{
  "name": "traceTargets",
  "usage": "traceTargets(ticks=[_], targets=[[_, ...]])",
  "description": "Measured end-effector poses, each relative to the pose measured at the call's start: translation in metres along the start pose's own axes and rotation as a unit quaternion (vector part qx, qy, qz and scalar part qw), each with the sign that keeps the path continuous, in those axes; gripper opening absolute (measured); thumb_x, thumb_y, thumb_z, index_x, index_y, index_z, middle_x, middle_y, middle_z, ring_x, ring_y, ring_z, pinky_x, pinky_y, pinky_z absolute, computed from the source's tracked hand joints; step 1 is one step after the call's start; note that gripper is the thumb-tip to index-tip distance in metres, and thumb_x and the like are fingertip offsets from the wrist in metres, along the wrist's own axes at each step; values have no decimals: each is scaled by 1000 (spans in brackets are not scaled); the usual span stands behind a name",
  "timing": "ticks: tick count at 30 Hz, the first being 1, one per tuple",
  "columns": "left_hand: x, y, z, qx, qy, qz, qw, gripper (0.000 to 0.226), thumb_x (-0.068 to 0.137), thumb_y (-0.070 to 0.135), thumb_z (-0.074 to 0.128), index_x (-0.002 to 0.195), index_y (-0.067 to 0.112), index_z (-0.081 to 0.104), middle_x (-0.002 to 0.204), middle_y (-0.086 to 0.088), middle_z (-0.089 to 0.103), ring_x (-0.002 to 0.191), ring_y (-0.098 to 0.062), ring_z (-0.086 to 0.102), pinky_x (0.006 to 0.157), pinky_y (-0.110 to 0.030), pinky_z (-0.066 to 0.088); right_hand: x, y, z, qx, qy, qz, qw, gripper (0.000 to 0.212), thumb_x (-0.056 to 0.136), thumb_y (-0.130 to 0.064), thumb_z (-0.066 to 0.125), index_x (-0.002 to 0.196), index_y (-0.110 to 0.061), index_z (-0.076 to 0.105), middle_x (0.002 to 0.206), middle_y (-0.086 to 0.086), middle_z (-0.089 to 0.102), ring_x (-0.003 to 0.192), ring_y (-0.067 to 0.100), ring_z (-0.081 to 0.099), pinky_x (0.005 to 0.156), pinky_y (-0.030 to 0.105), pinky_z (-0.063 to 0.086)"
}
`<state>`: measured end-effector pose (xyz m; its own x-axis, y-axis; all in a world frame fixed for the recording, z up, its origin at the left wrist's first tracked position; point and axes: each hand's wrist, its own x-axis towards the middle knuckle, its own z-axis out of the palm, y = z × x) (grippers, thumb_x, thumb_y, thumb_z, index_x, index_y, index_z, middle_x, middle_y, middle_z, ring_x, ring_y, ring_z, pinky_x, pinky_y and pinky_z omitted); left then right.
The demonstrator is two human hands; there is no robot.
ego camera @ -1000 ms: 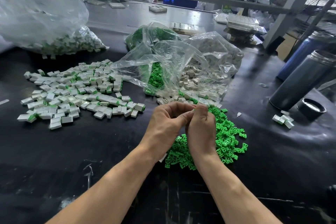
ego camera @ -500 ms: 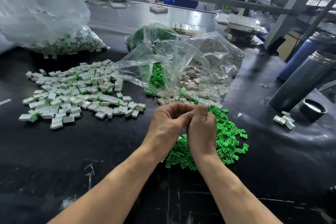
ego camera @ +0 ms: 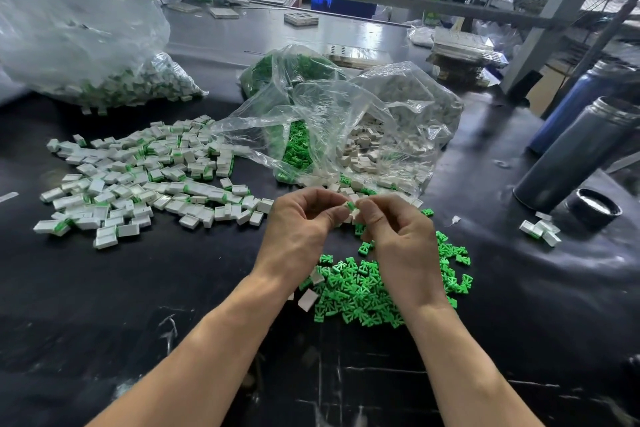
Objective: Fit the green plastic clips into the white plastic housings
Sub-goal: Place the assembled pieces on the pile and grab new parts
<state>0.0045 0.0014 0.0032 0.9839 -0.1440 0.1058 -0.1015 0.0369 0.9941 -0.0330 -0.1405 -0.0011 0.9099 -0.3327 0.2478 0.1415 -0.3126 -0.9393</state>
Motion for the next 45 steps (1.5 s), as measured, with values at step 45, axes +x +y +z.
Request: traceTargets(ticks=[45], targets=[[13,1,-41,509,75,-7,858,4,89,29,76,91,29,73,94,7,69,96,-17,65,86,-33,51,-7,6,3,-307,-171,-34,936,14,95,-46,69,106,-41,76,101,-21,60,104,3,52,94,27,42]])
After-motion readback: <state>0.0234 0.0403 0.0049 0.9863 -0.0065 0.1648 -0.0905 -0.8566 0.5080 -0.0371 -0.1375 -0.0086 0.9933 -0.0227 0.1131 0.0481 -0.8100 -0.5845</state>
